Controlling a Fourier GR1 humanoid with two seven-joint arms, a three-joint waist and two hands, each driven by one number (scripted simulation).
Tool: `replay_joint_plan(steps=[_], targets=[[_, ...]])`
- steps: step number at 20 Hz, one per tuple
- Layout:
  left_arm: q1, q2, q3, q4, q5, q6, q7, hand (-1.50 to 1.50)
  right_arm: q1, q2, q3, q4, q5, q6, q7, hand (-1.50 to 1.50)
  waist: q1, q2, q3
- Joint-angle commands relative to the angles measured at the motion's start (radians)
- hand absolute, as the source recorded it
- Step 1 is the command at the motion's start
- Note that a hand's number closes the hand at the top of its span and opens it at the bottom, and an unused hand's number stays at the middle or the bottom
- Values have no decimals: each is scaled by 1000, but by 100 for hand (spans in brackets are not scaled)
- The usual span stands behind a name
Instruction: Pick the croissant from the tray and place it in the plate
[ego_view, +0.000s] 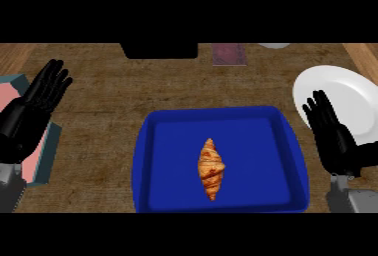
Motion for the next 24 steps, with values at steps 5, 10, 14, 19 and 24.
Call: replay_joint_plan(steps=[5, 10, 14, 19, 24], targets=[[40, -41, -38, 111, -64, 64, 53, 0, -239, -84, 290, -16, 168, 207, 139, 150, 77, 30, -14], [54, -111, -49, 248, -84, 112, 53, 0, -268, -64, 341, -9, 496, -23, -29, -150, 12, 26, -10], [16, -174, -65, 264, -117, 131, 70, 0, -226, -85, 405, 70, 501, 133, -107, -150, 3, 19, -10], [43, -154, -40, 266, -109, 91, 48, 0, -265, -192, 479, 13, 612, 239, -36, -150, 1, 16, -10], [93, -203, -57, 263, -146, 116, 5, 0, -307, -180, 541, -84, 689, 326, 153, -150, 2, 14, -11]])
